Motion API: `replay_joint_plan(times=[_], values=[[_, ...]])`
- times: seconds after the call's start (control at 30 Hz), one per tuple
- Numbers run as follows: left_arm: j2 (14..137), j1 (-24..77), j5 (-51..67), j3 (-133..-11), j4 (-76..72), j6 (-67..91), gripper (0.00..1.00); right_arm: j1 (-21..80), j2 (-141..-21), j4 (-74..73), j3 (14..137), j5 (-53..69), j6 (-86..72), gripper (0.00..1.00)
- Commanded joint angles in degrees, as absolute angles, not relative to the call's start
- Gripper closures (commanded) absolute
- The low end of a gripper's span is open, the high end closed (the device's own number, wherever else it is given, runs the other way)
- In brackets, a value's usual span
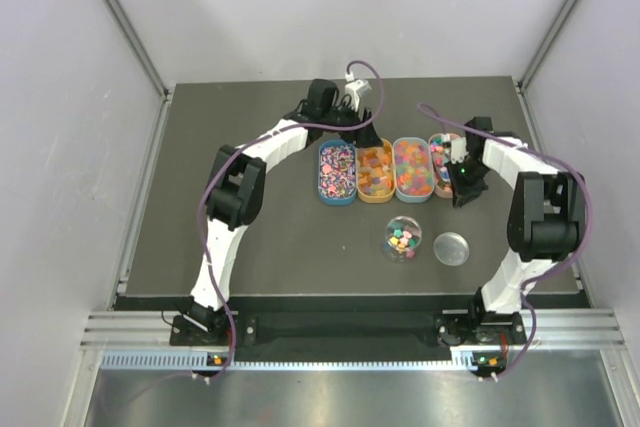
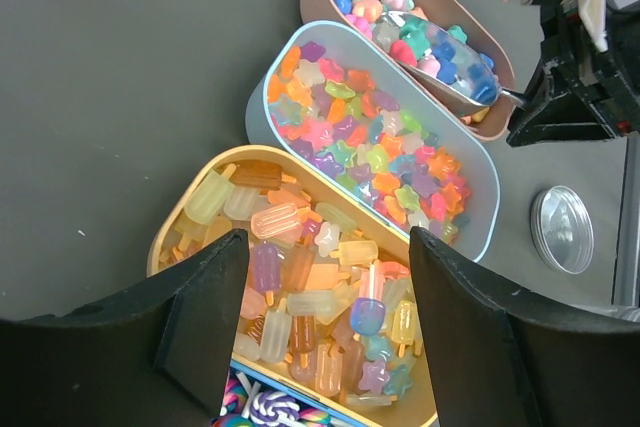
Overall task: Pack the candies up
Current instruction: Scoop the fake candies from the storage box, then place the fake candies in the packing bottle.
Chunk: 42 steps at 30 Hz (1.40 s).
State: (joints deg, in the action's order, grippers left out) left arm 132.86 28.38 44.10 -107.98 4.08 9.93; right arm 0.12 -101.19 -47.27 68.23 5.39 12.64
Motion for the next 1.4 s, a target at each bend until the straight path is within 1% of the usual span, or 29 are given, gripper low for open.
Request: replay_joint_plan(times=[0.0, 0.1, 0.37, 0.63, 0.73, 0.77, 0.83, 0.93, 0.97, 1.13, 1.37], values=[[128.41, 28.92, 44.39, -107.93, 4.13, 8.35, 0.30, 1.58, -95.63, -44.65, 67.15, 8.61, 11.61, 1.00], [127.80, 29.18, 44.12, -108.19, 4.48, 7.91, 0.30, 1.58, -92.91, -44.56, 66.10, 8.61, 11.25, 1.00], [126.30, 29.27, 43.77, -110.83, 11.16, 3.78, 0.30, 1.32, -84.56, -43.95, 63.55, 7.74, 10.90, 1.00], [119.98, 28.74, 40.70, -108.47, 14.85, 0.44, 0.30, 0.53, -75.96, -39.99, 58.36, 5.45, 13.35, 1.00], [116.81, 27.87, 38.94, -106.19, 17.40, -3.59, 0.30, 0.44, -71.65, -39.98, 57.66, 7.45, 18.88, 1.00], [116.02, 27.51, 38.50, -105.56, 18.01, -4.13, 0.30, 0.53, -70.50, -40.60, 57.74, 8.51, 24.20, 1.00], [113.65, 26.46, 37.27, -102.76, 18.81, -4.92, 0.30, 0.44, -67.07, -44.19, 58.35, 11.84, 30.20, 1.00], [110.57, 24.88, 36.30, -98.81, 18.55, -5.27, 0.30, 0.44, -62.77, -51.83, 59.93, 15.45, 45.56, 1.00], [109.26, 24.61, 36.04, -97.92, 18.28, -5.36, 0.30, 0.44, -61.88, -55.77, 60.38, 16.08, 47.96, 1.00], [106.00, 23.55, 34.37, -92.56, 16.70, -5.27, 0.30, 0.44, -55.99, -66.16, 61.17, 19.77, 62.54, 1.00], [103.80, 23.38, 33.84, -90.18, 17.31, -6.24, 0.29, 0.53, -52.21, -72.86, 57.75, 19.43, 70.75, 1.00]])
